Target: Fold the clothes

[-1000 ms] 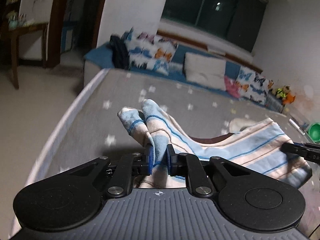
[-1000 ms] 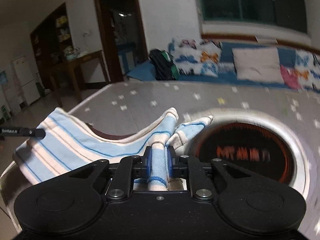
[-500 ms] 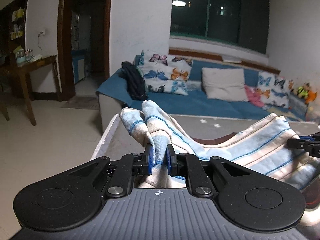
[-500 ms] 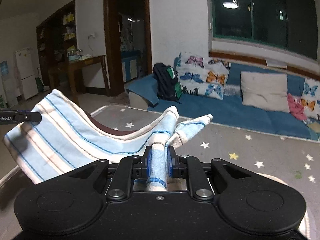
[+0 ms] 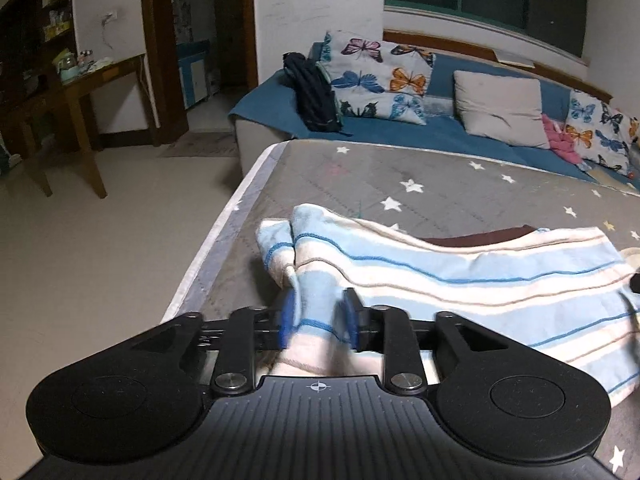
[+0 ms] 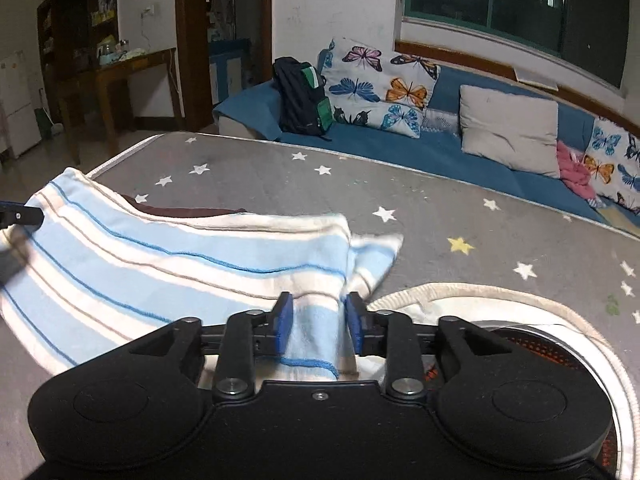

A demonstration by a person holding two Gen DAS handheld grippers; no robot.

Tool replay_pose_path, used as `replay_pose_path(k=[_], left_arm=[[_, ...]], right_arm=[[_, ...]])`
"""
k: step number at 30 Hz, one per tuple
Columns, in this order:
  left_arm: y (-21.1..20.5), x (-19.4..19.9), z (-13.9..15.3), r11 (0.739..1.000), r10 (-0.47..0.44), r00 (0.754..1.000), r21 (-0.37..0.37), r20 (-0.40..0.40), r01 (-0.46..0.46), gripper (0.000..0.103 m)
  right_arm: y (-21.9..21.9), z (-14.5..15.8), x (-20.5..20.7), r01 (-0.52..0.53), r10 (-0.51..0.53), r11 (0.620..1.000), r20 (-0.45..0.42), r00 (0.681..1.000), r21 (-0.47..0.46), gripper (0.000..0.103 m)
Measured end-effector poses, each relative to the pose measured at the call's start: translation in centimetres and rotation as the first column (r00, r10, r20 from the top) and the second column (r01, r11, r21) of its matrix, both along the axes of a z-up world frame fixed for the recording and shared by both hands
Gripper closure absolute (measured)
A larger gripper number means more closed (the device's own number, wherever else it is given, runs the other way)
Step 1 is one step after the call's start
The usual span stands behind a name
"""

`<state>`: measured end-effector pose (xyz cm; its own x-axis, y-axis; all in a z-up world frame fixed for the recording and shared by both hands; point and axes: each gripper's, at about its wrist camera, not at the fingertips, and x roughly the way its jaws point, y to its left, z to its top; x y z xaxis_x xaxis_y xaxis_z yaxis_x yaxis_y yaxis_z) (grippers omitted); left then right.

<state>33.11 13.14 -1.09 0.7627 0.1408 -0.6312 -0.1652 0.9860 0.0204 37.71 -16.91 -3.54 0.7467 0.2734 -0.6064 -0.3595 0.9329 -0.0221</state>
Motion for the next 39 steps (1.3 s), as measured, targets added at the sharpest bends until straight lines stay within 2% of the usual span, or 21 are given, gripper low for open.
replay_pose_path(k=[3, 6, 8, 16, 21, 25, 28, 32, 37, 39], left_arm=[[-0.3, -0.9, 0.3, 1.000, -0.005, 1.000, 0.000, -0.003, 0.005, 0.064], [-0.7, -2.8, 0.7, 1.000, -0.011, 1.000, -0.004, 0.007, 0.011, 0.053], [-1.1, -4.0, 0.8, 1.000, -0.012, 1.000, -0.002, 0.015, 0.012, 0.041], [-2.3, -11.2, -0.4, 1.000, 0.020, 0.999, 0.015, 0.037, -0.021, 0.034], [-2.9, -15.0, -2.5, 0.994, 0.063, 0.997, 0.082, 0.039, -0.066, 0.027], [-2.5, -16.8, -3.8, 0.992, 0.104, 0.994, 0.064, 0.025, -0.105, 0.026], [-2.2, -17.6, -4.6, 0.991, 0.128, 0.991, 0.026, 0.036, -0.129, 0.025], [-1.9, -18.1, -4.9, 0.989, 0.149, 0.987, 0.013, 0.059, -0.150, 0.024], [-1.4, -18.2, -4.8, 0.987, 0.162, 0.985, -0.026, 0.059, -0.161, 0.019], [-1.7, -17.9, -4.9, 0.988, 0.156, 0.986, -0.013, 0.051, -0.155, 0.017]], right_arm=[[-0.2, 0.7, -1.5, -0.009, 0.009, 1.000, 0.009, 1.000, -0.002, 0.055], [-0.5, 1.1, -3.3, -0.016, 0.017, 1.000, 0.020, 1.000, -0.015, 0.050], [-0.8, 1.2, -4.6, -0.016, 0.016, 1.000, 0.021, 1.000, -0.013, 0.047], [-3.5, 0.5, -11.5, 0.025, -0.024, 1.000, 0.048, 0.999, -0.013, 0.033], [-6.3, -1.1, -15.4, 0.080, -0.079, 0.997, 0.043, 0.996, -0.003, 0.023], [-9.1, -1.9, -17.5, 0.145, -0.145, 0.989, 0.046, 0.988, 0.003, 0.020], [-11.3, -2.5, -18.2, 0.202, -0.202, 0.979, 0.050, 0.978, 0.006, 0.018], [-14.5, -2.8, -18.6, 0.282, -0.282, 0.959, 0.062, 0.957, 0.023, 0.016], [-19.3, -2.8, -17.6, 0.412, -0.414, 0.910, 0.102, 0.905, 0.036, 0.009], [-21.1, -3.0, -16.9, 0.444, -0.446, 0.895, 0.093, 0.890, 0.044, 0.008]])
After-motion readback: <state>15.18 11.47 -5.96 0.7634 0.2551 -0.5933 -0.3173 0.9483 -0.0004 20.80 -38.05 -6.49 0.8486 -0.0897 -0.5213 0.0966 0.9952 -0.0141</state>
